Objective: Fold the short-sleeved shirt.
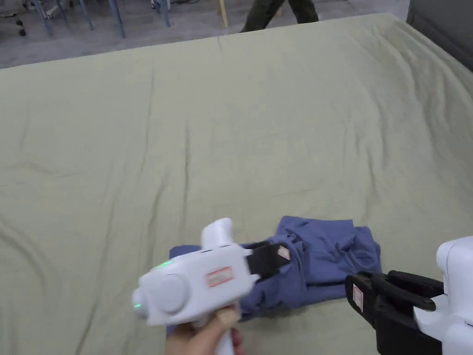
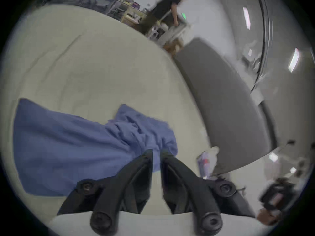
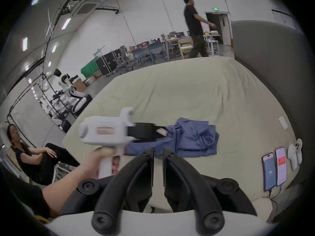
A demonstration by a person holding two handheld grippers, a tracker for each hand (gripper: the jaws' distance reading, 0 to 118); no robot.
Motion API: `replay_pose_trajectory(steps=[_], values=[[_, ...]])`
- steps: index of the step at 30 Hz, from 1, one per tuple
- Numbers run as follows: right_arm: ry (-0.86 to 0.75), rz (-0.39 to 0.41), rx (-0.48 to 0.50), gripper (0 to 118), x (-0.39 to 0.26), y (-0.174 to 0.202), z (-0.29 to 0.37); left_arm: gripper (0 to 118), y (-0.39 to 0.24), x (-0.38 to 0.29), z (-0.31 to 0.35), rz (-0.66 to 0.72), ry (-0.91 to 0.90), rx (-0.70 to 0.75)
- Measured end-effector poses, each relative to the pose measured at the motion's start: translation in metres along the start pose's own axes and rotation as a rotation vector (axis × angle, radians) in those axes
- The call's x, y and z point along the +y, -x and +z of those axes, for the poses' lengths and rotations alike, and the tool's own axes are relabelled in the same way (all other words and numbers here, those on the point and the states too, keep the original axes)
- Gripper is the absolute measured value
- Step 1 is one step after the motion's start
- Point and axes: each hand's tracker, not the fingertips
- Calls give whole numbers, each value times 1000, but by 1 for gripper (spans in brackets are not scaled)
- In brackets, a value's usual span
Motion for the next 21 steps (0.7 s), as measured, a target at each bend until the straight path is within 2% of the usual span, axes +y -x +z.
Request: replay_pose_trajectory(steps=[1, 3, 4, 6, 7, 10, 14, 15, 16, 17, 18, 19, 21], values=[[-5, 1, 19, 13, 1, 2, -1, 115, 20, 7, 24, 18, -32, -7], [2, 21, 16, 13, 4, 8, -6, 118, 60, 19, 54, -5, -8, 99], [1, 42, -2, 13, 4, 13, -8, 118, 79, 41, 70, 11, -65, 162], [-3, 81, -29, 13, 2, 21, -12, 118, 114, 59, 85, 32, -78, 332], [3, 90, -33, 13, 1, 23, -13, 118, 128, 50, 83, 50, -69, 365], [21, 72, -14, 13, 1, 25, -14, 118, 151, 40, 62, 72, 17, 305], [29, 72, -43, 13, 0, 23, -11, 117, 133, 19, 20, -34, 70, 234], [30, 71, -51, 13, 0, 22, -11, 105, 126, 16, 12, -38, 51, 219], [33, 67, -62, 13, 0, 20, -10, 87, 120, 17, 9, -22, 23, 156], [37, 61, -72, 13, 0, 18, -10, 67, 116, 16, 3, 19, 6, 160], [40, 56, -78, 13, 0, 16, -9, 37, 115, 14, 0, 31, -37, 195], [42, 48, -81, 13, 0, 14, -9, 21, 122, 16, 1, 62, -47, 176], [43, 33, -81, 14, -1, 11, -8, 19, 142, 20, 9, 238, -50, 49]])
